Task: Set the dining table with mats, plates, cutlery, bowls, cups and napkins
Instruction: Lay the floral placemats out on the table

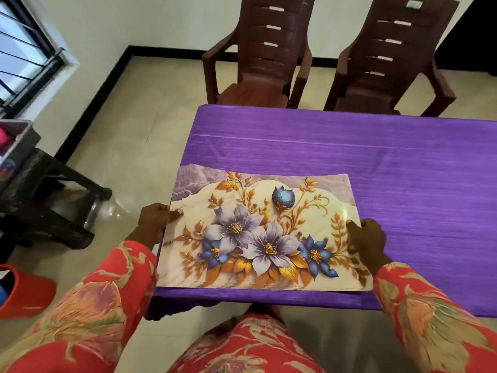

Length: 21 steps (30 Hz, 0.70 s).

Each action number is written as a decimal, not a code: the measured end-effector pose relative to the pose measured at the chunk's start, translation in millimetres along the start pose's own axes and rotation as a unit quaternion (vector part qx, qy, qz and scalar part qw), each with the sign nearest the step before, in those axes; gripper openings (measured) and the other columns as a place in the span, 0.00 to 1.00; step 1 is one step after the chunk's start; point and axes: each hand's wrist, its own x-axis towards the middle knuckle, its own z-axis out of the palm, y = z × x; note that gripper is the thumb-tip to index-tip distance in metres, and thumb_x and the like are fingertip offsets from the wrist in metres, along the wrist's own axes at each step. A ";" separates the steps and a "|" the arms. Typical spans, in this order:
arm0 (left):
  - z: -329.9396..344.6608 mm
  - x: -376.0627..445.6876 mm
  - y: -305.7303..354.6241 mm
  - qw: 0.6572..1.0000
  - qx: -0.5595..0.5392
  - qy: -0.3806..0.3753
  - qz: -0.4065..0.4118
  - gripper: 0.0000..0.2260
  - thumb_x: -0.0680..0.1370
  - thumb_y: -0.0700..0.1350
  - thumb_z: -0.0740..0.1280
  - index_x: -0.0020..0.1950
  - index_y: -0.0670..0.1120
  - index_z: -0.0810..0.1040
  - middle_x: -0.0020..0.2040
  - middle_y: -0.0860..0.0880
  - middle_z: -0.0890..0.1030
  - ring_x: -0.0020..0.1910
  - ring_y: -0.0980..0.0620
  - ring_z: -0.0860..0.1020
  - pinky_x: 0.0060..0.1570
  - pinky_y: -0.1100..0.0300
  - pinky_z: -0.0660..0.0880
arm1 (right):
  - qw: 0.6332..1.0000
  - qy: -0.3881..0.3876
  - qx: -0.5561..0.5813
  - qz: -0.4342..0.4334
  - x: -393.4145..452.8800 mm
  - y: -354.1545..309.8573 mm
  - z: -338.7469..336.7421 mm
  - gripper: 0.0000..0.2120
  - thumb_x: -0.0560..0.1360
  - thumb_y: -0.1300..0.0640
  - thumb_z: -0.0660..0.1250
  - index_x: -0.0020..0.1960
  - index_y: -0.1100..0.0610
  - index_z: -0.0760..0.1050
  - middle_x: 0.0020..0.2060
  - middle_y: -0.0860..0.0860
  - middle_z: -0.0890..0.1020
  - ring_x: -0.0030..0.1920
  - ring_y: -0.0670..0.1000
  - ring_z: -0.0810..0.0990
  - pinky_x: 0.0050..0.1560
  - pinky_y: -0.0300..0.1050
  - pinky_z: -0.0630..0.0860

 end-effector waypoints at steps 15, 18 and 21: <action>-4.0 -0.6 -7.2 0.991 0.110 0.030 0.072 0.16 0.72 0.35 0.68 0.59 0.45 0.81 0.46 0.37 0.82 0.37 0.44 0.73 0.43 0.55 0.73 | 0.998 -0.026 0.053 -0.027 6.0 19.6 -21.5 0.06 0.79 0.55 0.60 0.50 0.59 0.69 0.37 0.58 0.74 0.30 0.55 0.73 0.31 0.46 0.73; -2.6 -0.7 -8.2 0.985 0.138 0.046 0.089 0.15 0.73 0.36 0.68 0.58 0.46 0.81 0.50 0.38 0.83 0.48 0.36 0.79 0.53 0.52 0.75 | 0.997 -0.020 0.068 -0.034 6.7 17.4 -27.1 0.05 0.79 0.58 0.60 0.53 0.58 0.69 0.38 0.57 0.75 0.27 0.53 0.70 0.24 0.41 0.68; -0.4 -1.6 -8.8 0.982 0.150 0.070 0.090 0.15 0.73 0.37 0.69 0.59 0.46 0.81 0.52 0.39 0.83 0.53 0.37 0.78 0.56 0.54 0.73 | 0.995 -0.019 0.092 -0.032 8.4 15.6 -30.2 0.08 0.79 0.60 0.60 0.58 0.57 0.70 0.45 0.59 0.75 0.28 0.50 0.71 0.14 0.34 0.64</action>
